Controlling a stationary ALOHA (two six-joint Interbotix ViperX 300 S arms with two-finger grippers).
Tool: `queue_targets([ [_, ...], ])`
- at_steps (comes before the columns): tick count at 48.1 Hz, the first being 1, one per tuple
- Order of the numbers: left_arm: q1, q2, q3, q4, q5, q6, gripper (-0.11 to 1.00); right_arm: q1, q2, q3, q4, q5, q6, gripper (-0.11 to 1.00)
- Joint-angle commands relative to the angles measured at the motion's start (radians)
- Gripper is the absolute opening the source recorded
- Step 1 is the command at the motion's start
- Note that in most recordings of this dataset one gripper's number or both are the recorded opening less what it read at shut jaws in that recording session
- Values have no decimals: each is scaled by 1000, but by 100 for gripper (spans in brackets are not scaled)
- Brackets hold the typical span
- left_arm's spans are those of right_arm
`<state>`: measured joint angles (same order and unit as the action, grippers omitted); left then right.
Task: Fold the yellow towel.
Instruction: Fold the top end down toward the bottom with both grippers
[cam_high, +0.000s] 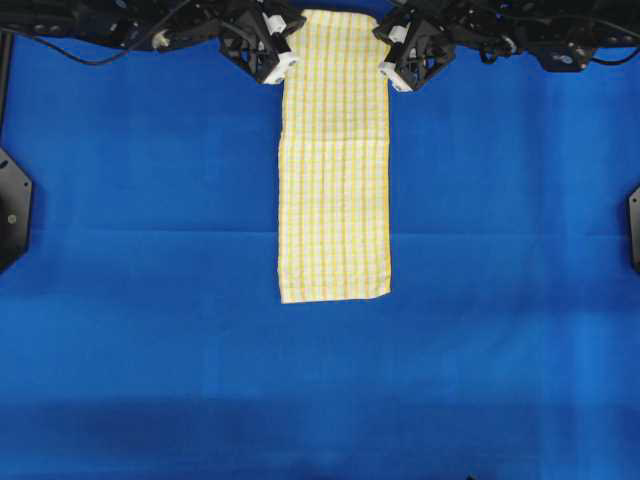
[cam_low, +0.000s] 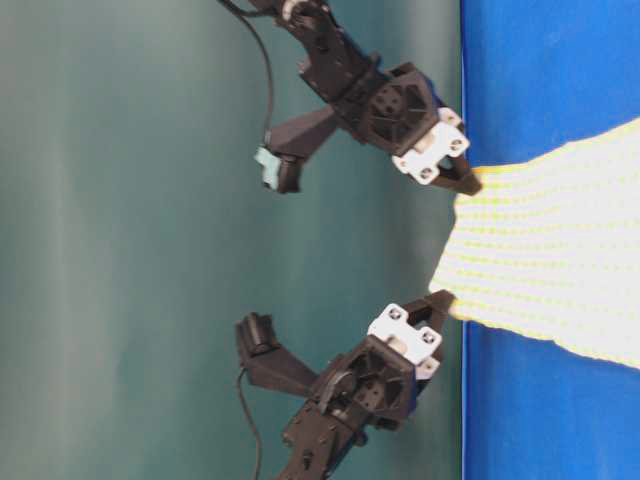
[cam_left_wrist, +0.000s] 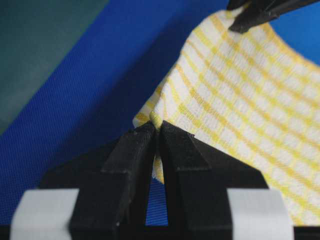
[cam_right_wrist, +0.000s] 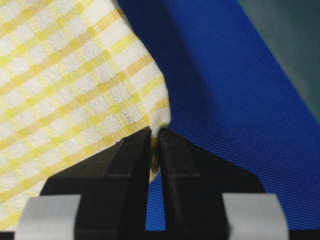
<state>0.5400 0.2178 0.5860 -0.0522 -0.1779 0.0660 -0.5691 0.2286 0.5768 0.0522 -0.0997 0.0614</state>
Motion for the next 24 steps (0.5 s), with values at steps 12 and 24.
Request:
queue_targets([
  [12,-86,-117,43,0,26,-6,3,69,-155,58,9,20,6,5],
  [24,-209,-212,117,-6,31,-20,3,172,-241,138,52,41,6,5],
])
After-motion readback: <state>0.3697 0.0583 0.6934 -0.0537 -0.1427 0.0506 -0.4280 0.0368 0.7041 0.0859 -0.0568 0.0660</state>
